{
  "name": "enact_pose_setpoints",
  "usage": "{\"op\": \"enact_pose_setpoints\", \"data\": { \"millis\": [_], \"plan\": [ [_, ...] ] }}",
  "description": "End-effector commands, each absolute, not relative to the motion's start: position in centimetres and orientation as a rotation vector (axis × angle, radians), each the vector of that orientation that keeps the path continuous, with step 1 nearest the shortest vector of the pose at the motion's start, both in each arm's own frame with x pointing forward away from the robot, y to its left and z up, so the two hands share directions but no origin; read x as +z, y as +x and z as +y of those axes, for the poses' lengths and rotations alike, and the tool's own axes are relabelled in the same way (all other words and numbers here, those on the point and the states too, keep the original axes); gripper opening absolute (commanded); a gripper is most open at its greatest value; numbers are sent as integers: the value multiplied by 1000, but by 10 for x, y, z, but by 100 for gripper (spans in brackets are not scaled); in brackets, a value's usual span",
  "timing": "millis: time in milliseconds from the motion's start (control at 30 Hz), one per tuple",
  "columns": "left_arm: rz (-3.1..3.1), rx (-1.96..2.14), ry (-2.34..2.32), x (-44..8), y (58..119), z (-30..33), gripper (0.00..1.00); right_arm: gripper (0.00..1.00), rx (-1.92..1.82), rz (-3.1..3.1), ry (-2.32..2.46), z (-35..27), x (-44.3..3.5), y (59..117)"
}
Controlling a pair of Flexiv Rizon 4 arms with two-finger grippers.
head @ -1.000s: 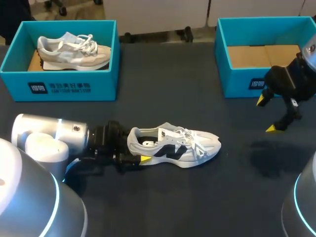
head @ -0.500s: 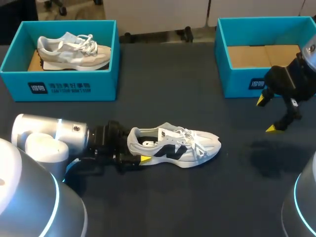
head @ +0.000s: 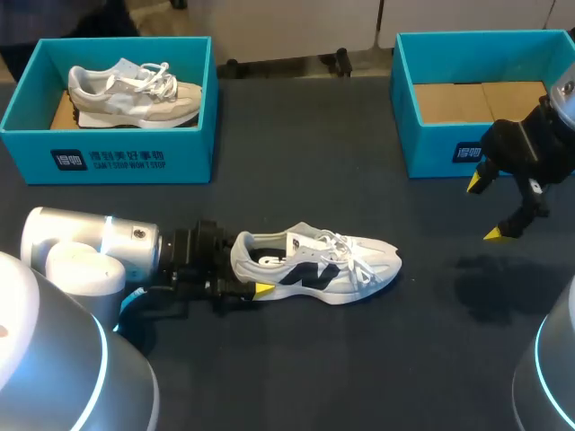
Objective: Take the shoe out of the shoebox, open the shoe tongue, remove and reinsert the insole, then place the shoe into the shoebox
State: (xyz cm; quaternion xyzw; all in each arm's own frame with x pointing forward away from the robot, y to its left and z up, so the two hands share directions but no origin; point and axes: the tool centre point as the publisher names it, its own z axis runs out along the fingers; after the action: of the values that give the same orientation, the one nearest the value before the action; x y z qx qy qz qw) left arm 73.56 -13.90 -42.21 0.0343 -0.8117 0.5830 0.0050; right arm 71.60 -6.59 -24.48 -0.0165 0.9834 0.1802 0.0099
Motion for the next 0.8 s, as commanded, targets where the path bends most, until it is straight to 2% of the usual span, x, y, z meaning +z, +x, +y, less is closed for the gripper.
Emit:
{"op": "enact_pose_setpoints", "data": {
  "millis": [33,700,800],
  "plan": [
    [-2545,1828,121,-433,745,-139,0,100,559,3070,-50,-65,-246,716],
    [-2574,1794,115,-443,749,-142,0,100,559,3070,-50,-65,-246,716],
    [-2574,1794,115,-443,749,-142,0,100,601,3032,78,-48,-248,722]
  ]
}}
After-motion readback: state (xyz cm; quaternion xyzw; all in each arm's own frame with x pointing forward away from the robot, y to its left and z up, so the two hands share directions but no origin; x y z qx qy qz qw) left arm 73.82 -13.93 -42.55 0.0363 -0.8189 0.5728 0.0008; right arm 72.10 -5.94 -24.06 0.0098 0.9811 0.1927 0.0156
